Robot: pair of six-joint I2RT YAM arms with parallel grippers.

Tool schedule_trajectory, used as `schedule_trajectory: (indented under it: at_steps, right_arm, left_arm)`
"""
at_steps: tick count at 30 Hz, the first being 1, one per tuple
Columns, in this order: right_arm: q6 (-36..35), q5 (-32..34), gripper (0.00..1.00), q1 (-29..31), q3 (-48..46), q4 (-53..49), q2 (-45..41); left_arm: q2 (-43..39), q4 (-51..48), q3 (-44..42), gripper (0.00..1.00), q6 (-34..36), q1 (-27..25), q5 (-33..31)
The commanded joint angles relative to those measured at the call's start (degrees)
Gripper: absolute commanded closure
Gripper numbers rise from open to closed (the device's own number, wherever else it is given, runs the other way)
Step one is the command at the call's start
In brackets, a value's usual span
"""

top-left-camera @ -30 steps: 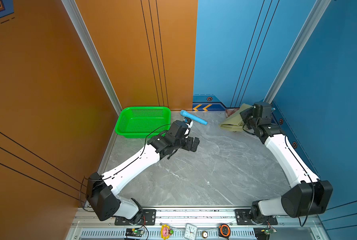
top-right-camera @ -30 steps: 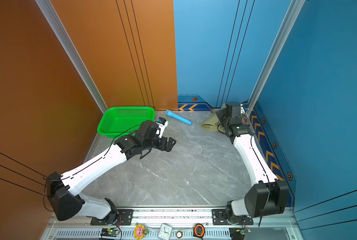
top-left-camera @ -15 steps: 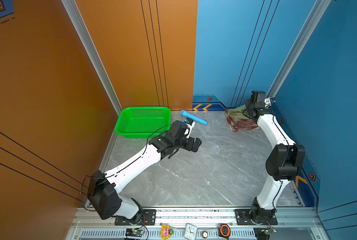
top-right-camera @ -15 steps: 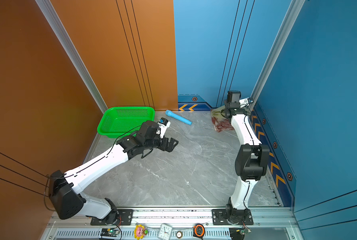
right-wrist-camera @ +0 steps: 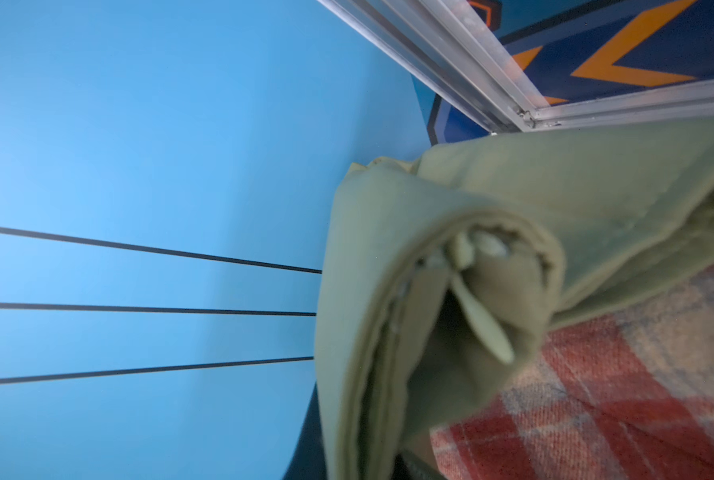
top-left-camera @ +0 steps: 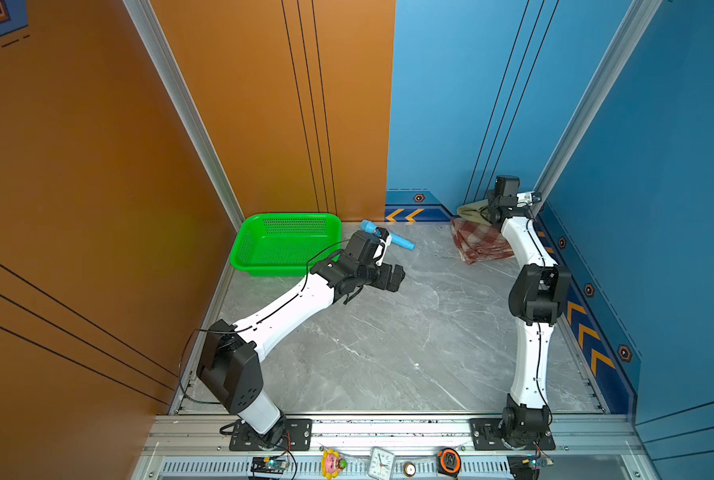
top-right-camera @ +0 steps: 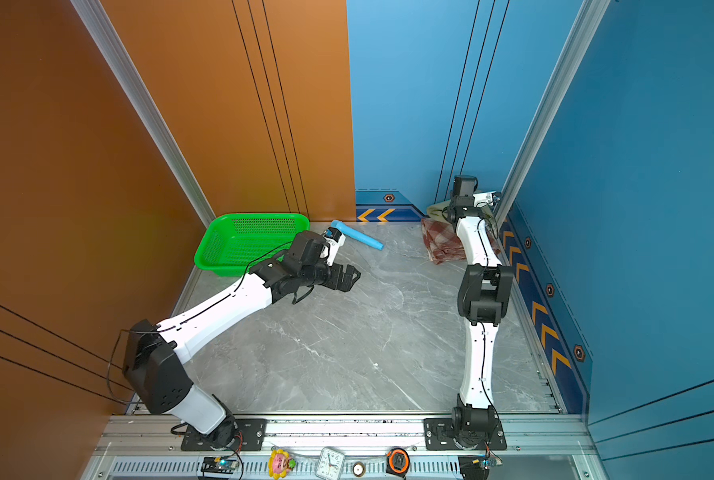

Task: Fold and stack the skirts
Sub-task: 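Release the skirt on the stack and lift the right gripper away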

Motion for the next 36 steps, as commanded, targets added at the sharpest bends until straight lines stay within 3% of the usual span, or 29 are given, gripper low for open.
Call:
schedule_trajectory:
  at_steps: [1,3,9,13,22,31,36]
  right_arm:
    - [2.6,-0.3,1.00,-1.0,-2.7,-1.2,0.0]
    - [2.8,-1.4,1.00,-1.4,-6.0,-1.5,-0.5]
    - [0.9,-4.3,0.31,-2.9,-11.2,-7.9,-3.5]
    - [-1.4,-4.8,0.01,-3.0,-18.6,-10.0,-9.7]
    - [-12.1,-3.2,0.00,-1.5,-39.9,-10.0,-29.5]
    - [-35.2,2.0,0.00,2.9,-63.9,-1.9,-53.4]
    - [-48.7,5.5,0.00,5.9,-76.9,3.4,-65.6]
  left_arm:
    - [1.3,0.0,2.2,0.02,-1.1,0.4,0.6]
    - [1.6,-0.1,2.4,0.02,-1.3,0.4,0.5]
    - [0.8,-0.6,2.2,0.02,-1.7,0.6,-0.1]
    - [-0.8,-2.2,1.5,0.02,-1.3,0.8,-1.2]
    - [-10.2,-7.1,-4.8,0.02,-0.4,5.1,-6.2]
    - [-18.6,-8.8,-11.2,0.02,-5.9,19.5,-9.6]
    - [-26.5,-2.7,-19.7,0.02,-7.3,26.9,-8.9]
